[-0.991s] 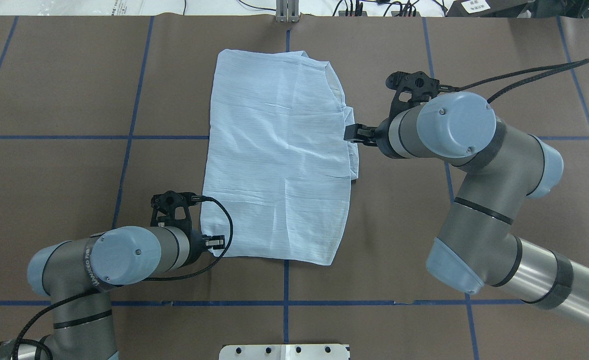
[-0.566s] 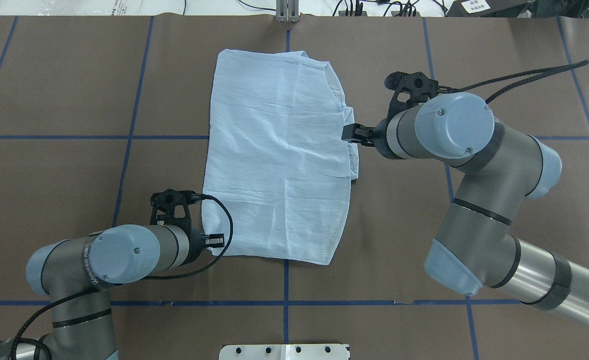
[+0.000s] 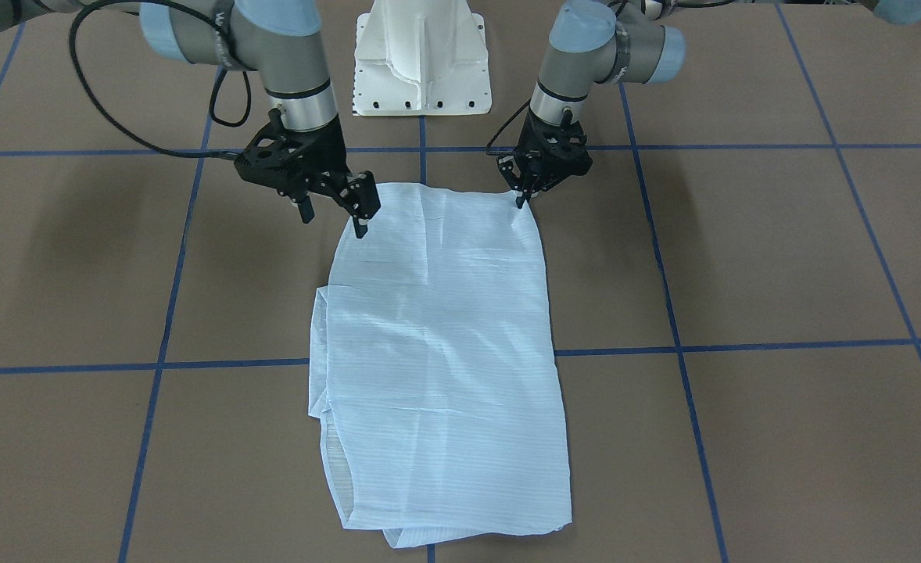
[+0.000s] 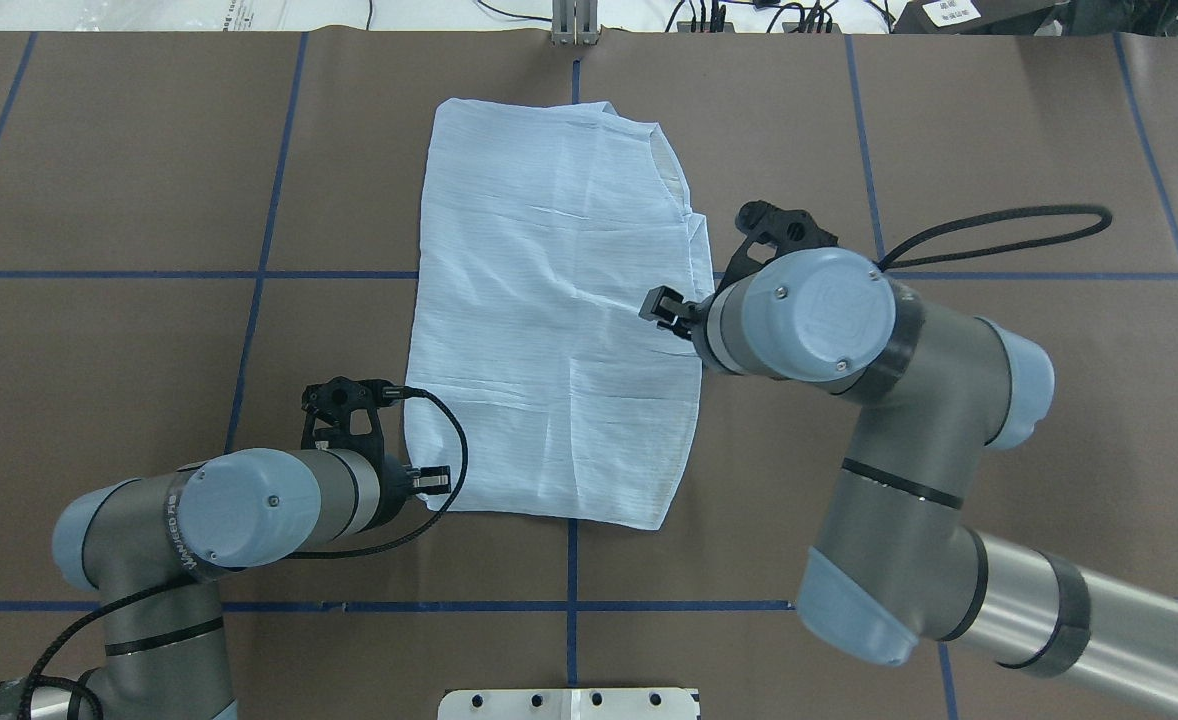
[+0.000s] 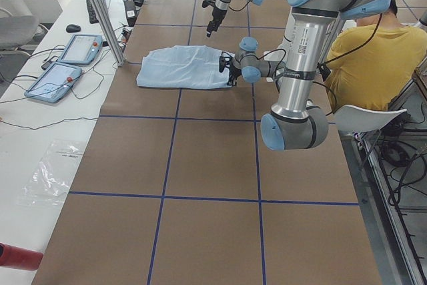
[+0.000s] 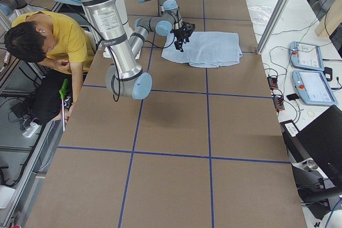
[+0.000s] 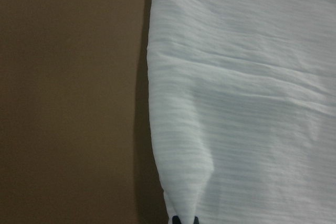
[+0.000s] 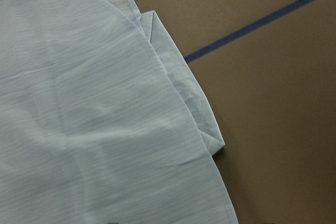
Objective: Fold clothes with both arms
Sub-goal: 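Move the left gripper to the near edge and right gripper to the side, then move the right gripper to the shirt corner nearest the robot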
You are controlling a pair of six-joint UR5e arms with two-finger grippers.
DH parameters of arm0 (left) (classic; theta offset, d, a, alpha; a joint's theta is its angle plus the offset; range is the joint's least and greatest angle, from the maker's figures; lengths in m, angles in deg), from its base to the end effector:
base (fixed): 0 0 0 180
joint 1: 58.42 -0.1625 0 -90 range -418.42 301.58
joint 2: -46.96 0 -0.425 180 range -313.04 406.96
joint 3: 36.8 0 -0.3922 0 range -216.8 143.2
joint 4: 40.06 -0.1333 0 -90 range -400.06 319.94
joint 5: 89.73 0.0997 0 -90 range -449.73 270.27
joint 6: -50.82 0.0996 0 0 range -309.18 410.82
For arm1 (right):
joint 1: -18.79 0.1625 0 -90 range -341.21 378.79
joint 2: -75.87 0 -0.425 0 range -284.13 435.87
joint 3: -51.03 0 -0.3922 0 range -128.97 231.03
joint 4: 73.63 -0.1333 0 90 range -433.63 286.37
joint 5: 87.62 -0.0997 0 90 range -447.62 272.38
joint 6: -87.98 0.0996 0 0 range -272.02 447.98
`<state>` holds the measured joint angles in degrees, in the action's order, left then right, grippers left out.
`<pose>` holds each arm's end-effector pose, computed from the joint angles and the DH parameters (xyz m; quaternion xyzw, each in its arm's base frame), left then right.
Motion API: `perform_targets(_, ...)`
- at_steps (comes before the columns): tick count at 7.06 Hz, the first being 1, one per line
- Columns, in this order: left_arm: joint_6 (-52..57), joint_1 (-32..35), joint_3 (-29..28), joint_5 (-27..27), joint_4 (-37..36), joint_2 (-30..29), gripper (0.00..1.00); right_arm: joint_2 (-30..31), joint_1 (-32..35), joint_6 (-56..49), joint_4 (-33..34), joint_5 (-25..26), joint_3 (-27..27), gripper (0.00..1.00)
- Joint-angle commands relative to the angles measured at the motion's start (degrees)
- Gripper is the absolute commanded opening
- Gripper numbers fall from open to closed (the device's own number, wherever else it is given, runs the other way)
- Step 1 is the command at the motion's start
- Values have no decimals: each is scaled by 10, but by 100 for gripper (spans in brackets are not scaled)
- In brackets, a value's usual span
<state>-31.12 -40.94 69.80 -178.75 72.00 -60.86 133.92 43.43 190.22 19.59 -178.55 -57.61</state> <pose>0.5238 -0.3065 0.3173 0.1119 0.4598 -0.0764 0.8776 -0.5038 -0.3760 0.2142 0.0360 -0.4001 0.2866 0.8698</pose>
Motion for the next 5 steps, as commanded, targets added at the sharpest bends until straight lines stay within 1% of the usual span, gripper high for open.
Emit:
perform_targets(1, -1, -1, 0, 1, 1, -1, 0, -32, -69, 111, 54, 16, 27, 87)
perform_targets(2, -1, -2, 2, 1, 1, -2, 0, -67, -78, 172, 51, 15, 80, 81)
perform_targets(3, -1, -2, 2, 1, 1, -5, 0, -92, -79, 188, 47, 16, 110, 75)
perform_targets(4, -1, -2, 2, 1, 1, -5, 0, -93, -86, 219, 49, 16, 110, 71)
perform_targets(5, -1, -2, 2, 2, 1, -5, 0, -94, -99, 240, 50, 25, 113, 70)
